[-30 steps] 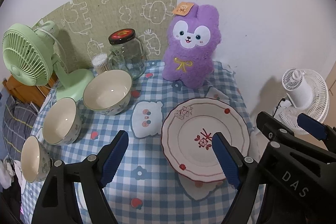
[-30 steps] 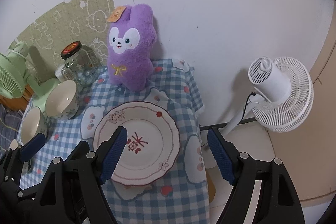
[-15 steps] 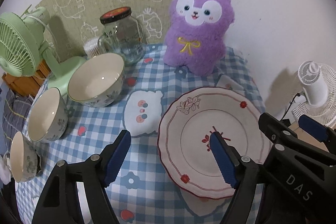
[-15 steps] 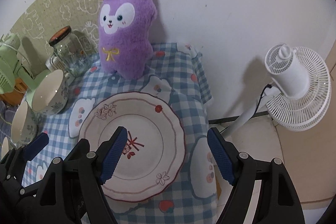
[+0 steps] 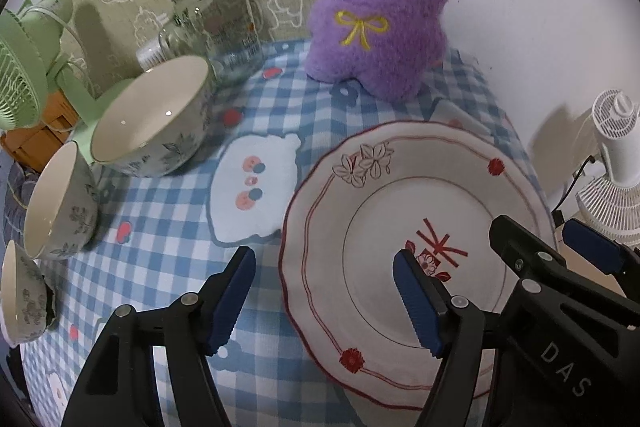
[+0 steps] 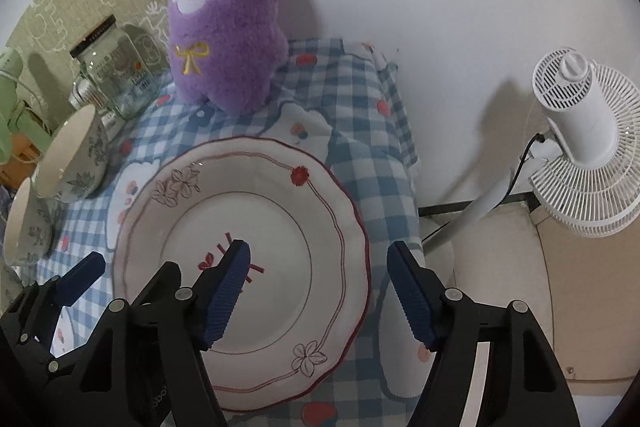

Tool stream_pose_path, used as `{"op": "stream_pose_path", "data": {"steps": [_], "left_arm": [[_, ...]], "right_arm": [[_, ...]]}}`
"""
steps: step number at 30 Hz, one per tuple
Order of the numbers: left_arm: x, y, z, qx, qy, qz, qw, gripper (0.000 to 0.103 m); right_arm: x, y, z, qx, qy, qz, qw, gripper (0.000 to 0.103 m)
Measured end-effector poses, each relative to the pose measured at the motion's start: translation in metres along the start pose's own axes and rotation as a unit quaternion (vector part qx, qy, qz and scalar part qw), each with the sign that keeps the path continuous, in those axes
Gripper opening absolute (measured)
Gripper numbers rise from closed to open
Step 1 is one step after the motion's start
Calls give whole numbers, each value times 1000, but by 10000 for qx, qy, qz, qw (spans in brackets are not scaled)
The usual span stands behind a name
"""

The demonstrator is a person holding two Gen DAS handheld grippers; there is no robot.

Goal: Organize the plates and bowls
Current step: 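Close both grippers on the rim of the white red-rimmed plate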

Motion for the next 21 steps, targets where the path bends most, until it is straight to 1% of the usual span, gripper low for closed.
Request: {"op": "stream_pose_path", "data": {"steps": [3,6,8,11,14,16,21], "left_arm": [[3,2,7,-76,-16,78,9999,72],[7,4,12,-132,-4,126,9998,68],[8,4,14,-113,16,118,9999,66],[9,2,15,-50,6,126,9999,66],[9,0,16,-15,18,140,9999,65],[9,-1,17,-32,6,124,9999,65],[9,-2,18,-52,-12,113,9999,65]], "right_arm": [[0,1,7,-77,20,-14,10000,74],[2,1,11,-114,41,-31,9999,74],[3,0,12,-87,51,16,9999,69],[2,-2,14,-70,69,-19,9999,67],[0,-4,17,-68,20,-6,10000,57],[2,-4,19,-74,76,53,9999,53],[1,-6,23,-119,101,36,9999,52]]}}
Point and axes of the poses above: each gripper's, at about its wrist camera, not at the fingertips, and z roughly the way its jaws point, x to its right, y to its underside, the point moved 6 cm from there along z, roughly the way its jaws point, and after that the axes turned 10 degrees about -z, right-handed, at the moved point
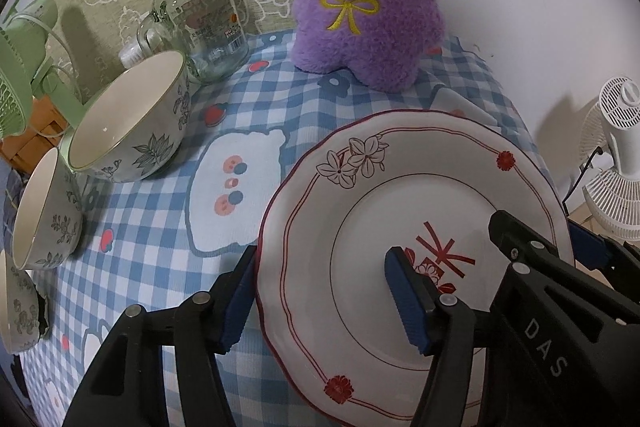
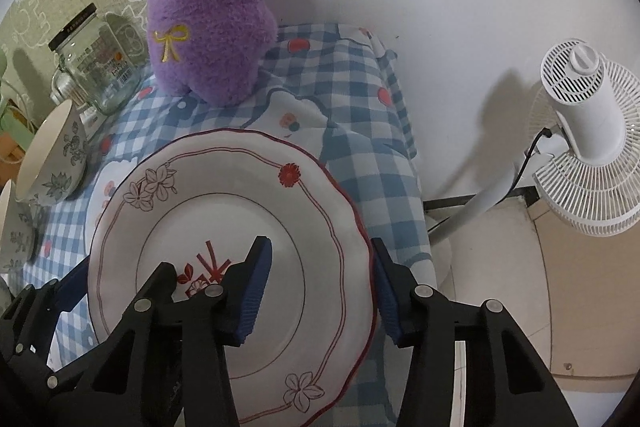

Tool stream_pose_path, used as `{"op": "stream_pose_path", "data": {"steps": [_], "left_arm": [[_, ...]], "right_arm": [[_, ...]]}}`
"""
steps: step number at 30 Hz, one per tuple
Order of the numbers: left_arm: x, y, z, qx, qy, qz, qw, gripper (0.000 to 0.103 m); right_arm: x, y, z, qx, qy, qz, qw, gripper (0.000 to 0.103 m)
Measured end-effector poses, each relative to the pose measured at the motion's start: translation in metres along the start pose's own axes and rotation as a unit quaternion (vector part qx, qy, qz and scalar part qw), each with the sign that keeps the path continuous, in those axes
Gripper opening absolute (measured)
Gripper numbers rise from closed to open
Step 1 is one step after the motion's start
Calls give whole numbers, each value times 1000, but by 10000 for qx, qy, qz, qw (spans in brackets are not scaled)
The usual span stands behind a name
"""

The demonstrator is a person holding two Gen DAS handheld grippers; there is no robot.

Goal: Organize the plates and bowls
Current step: 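Close both grippers on the rim of the white red-rimmed plate, then lift the red-rimmed plate with both grippers and carry it toward the yellow-flower stack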

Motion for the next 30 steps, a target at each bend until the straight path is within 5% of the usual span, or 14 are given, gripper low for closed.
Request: {"op": "stream_pose_path", "data": {"steps": [10,18,30], "left_arm": [[0,1,0,7,61,89,9999,64],[-9,2,-4,6,-1,29,10000,47],[-24,20,-14,-185,-74,61,9998,38]], "right_arm": [[0,0,6,-138,-15,-29,9999,52],[0,9,-2,-200,-19,-10,9998,46],[-11,32,-18,-379,-39,-49,9993,45]]}}
Point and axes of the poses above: each gripper's, at about its wrist camera, not at the fingertips, and z roughly the way its jaws point, x to its right, y to its underside, the point moved 6 cm from there along z, roughly the way its jaws point, and after that the axes turned 10 degrees about -z, right-handed, at the moved point
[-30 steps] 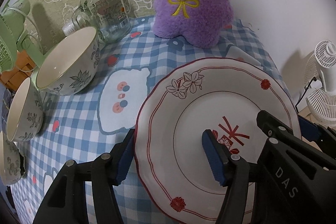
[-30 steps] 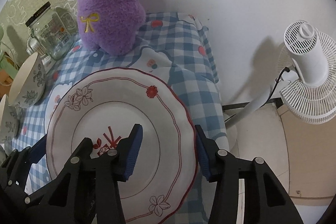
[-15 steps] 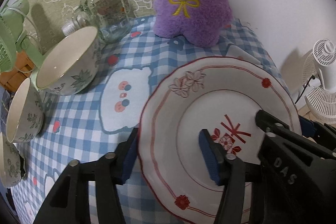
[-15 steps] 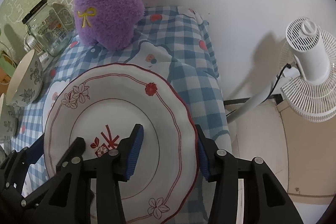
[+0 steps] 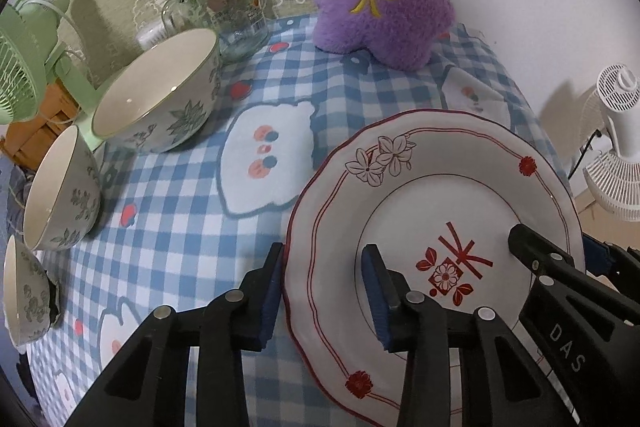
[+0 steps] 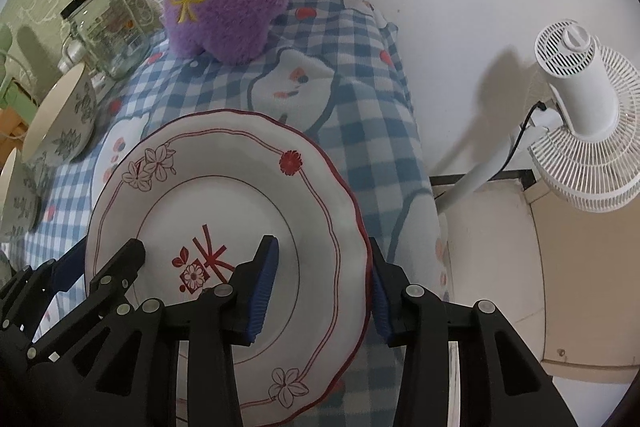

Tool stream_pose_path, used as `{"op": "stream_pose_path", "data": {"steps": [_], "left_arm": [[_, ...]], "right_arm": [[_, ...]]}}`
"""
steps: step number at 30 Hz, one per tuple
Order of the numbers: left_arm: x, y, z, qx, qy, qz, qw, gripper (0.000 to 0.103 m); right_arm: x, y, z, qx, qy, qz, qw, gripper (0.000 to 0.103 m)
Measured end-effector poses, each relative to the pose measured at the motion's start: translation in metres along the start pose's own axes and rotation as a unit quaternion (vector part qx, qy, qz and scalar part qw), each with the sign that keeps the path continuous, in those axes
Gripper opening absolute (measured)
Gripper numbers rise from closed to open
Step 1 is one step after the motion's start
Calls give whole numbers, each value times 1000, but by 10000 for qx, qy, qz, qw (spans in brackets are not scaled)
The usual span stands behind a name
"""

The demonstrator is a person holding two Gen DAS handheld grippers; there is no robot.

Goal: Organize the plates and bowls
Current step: 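Lift the red-rimmed plate with both grippers and carry it toward the yellow-flower stack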

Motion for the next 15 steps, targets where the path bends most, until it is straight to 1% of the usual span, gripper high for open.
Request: {"op": "stream_pose_path", "data": {"steps": [8,15], "left_arm": [[-10,17,-9,-77,12,60,10000,38],[-21,29,-17,-188,2,-24,9998,38]], "right_arm": [[-12,21,-9,-113,-3,-5,9999,45],[-23,35,-18,-192,-2,-13,9998,45]]}}
Point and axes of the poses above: each gripper's, at about its wrist camera, not at the fingertips, and z roughly the way its jaws point, x to its right, y to its underside, the point moved 6 cm from there along z, roughly the way its jaws point, and after that the axes turned 10 degrees about -z, right-handed, at the moved point
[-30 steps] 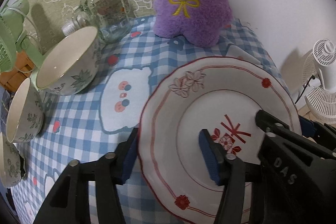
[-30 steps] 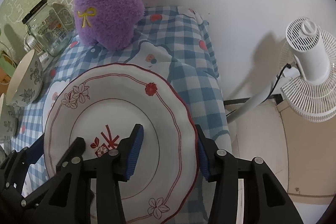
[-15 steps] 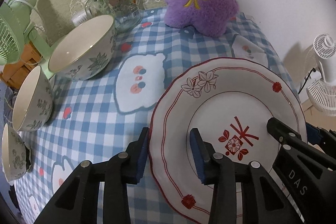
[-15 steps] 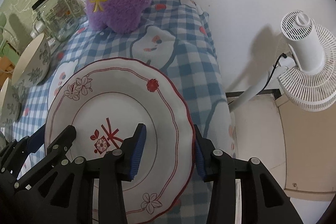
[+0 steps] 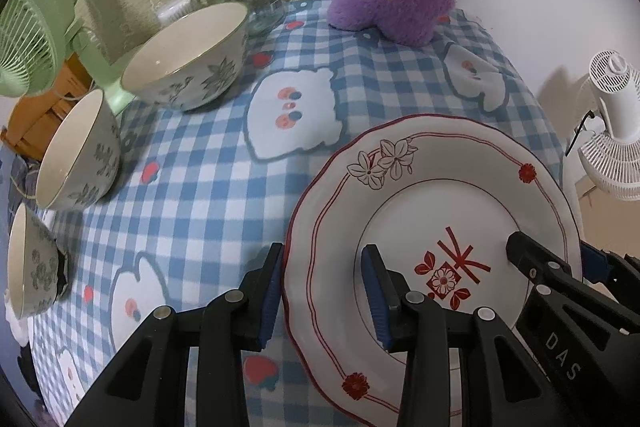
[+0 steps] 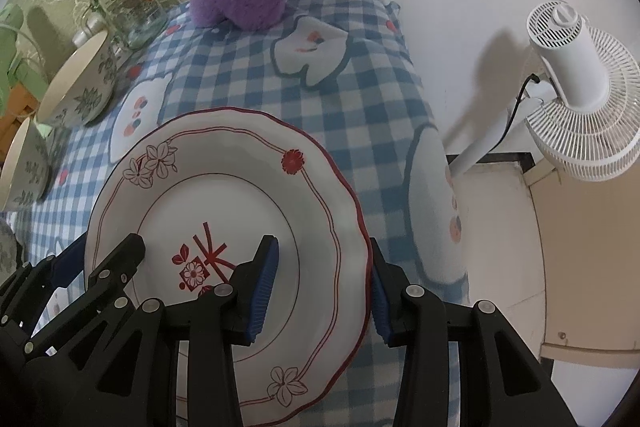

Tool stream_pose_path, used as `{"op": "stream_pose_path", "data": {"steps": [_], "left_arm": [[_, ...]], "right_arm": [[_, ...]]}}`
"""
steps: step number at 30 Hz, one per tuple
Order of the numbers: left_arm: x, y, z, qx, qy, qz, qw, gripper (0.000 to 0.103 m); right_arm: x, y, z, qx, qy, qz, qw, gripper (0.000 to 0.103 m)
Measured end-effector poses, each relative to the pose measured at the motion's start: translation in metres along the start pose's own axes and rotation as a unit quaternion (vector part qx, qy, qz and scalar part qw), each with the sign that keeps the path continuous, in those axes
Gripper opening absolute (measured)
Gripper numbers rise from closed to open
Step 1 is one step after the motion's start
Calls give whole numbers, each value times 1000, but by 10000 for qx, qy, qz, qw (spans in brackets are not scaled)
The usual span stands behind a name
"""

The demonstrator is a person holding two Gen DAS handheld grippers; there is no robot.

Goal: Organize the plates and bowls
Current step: 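Lift the red-rimmed plate with both grippers and carry it toward the yellow-flower stack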

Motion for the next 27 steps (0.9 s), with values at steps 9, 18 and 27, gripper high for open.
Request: {"op": "stream_pose_path", "data": {"steps": [9,18,27], "left_arm": [[-9,16,-19,63,51,-28,10000,38],[-21,23,-38,162,141,-90,9997,38],[-33,37,-55,193,195,-90,9996,38]], "right_arm": [[-9,15,-15,-15,46,62,10000,45],[-19,27,-37,112,145,125,9998,45],[-34,40,-59,227,232,139,9994,45]]}}
Point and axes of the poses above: each gripper's, at about its wrist camera, not at the fingertips, and z roughly the way its jaws point, x to its right, y to its underside, the point moved 6 cm from there along z, roughly the way its jaws point, and after that the axes turned 10 degrees about -z, right-handed, at the moved point
